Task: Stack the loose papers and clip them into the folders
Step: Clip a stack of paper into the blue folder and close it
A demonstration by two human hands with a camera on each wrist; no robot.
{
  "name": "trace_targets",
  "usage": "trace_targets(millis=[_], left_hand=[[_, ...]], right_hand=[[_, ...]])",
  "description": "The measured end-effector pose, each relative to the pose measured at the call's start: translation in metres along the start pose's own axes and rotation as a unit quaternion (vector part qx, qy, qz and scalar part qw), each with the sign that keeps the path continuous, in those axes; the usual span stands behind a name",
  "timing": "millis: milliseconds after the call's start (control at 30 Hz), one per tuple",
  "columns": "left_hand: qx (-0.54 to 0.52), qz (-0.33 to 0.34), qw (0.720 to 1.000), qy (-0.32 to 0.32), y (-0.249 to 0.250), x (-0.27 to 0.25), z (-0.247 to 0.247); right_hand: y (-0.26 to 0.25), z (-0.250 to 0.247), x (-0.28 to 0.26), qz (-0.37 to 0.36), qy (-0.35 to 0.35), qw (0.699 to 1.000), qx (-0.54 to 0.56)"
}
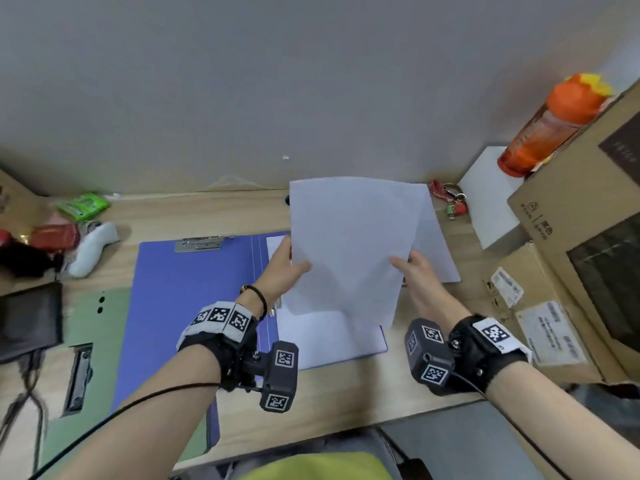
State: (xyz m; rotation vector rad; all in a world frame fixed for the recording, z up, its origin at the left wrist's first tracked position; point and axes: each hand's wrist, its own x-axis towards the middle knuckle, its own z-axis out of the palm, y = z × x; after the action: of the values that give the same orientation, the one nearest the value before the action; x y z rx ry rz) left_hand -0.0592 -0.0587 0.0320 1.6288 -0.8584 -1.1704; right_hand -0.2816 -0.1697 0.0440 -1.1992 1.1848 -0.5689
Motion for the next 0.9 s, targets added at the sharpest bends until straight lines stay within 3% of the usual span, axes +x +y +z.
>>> trace_targets(millis=[167,367,667,900], left_hand=[[0.0,-0.007,1.0,-0.009,-0.003,-0.017,-0.001],[-0.035,-0.021,0.998,0.057,0.018,-0.023,-0.039],[-0.047,-0.22,0.966,0.125,-0.071,-0.08,-0.123],[-0.043,-0.281,0.941,0.183,-0.116,-0.103,-0.174]], right_hand=[[0.008,0.012,-0.012,0.029,0.027,0.999,-0.016],[-0.031,0.046,-0.004,0.024,0.023,0.998,-0.055],[0.03,0.151,-0.013,0.168,-0.174,0.958,-0.155],[0.061,0.211,-0.008,0.217,-0.222,0.936,-0.164]])
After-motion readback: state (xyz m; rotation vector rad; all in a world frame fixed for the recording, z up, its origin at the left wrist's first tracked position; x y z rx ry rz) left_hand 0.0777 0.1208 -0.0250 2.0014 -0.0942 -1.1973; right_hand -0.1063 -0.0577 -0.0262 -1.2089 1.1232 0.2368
